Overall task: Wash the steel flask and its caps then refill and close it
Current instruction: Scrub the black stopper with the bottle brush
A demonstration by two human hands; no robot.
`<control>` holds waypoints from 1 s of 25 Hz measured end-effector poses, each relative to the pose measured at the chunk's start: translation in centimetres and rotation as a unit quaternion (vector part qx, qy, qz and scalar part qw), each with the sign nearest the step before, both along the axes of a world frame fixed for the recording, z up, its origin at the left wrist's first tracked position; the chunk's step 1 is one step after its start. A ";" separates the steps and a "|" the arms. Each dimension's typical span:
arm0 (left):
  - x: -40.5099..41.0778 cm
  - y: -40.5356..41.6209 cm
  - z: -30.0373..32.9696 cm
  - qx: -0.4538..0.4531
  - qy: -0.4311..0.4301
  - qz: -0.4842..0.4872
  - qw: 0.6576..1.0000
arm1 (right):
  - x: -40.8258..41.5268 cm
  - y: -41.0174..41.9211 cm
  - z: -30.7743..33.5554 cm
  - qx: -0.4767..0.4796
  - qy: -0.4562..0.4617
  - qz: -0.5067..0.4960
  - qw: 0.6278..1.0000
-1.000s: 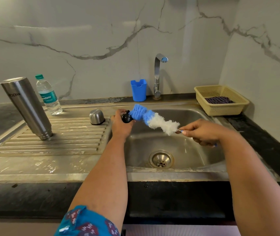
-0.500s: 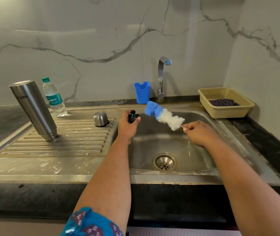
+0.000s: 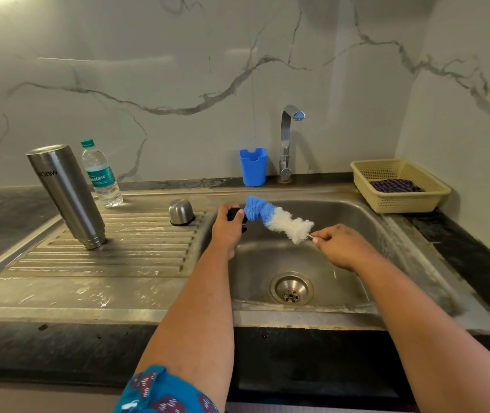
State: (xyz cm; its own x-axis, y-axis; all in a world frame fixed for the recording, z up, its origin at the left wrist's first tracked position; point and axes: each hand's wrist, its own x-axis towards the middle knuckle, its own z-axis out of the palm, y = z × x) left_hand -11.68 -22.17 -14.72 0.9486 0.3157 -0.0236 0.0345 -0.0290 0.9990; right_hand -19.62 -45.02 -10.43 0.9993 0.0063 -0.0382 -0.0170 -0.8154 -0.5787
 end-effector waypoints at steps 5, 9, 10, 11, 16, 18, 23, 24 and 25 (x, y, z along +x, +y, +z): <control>-1.5 -0.2 1.2 -0.117 0.010 -0.009 0.993 | -0.4 1.1 -0.2 0.044 -0.025 -0.021 0.998; -3.0 1.3 2.7 -0.046 0.006 0.021 0.999 | -1.3 3.9 0.5 0.210 0.010 -0.023 0.977; -3.4 2.3 3.4 -0.032 -0.001 0.023 0.999 | -1.6 4.7 0.9 0.297 0.045 -0.027 0.953; -4.0 3.5 4.1 -0.011 -0.013 0.023 1.000 | -1.6 5.6 1.3 0.368 0.077 -0.032 0.926; -8.8 13.5 5.6 0.121 -0.042 0.039 0.991 | -1.2 12.4 0.8 0.477 0.137 -0.041 0.867; -10.2 18.1 4.6 0.129 -0.023 0.072 0.989 | -0.9 16.0 0.0 0.503 0.137 -0.052 0.852; -10.0 24.5 2.1 0.164 0.006 0.090 0.982 | 0.2 21.0 -0.8 0.535 0.105 -0.083 0.834; -9.7 25.0 2.1 0.170 0.007 0.083 0.982 | 0.5 21.1 -1.0 0.529 0.098 -0.086 0.838; -9.2 25.2 1.9 0.176 0.006 0.074 0.982 | 0.7 21.1 -1.1 0.520 0.091 -0.086 0.845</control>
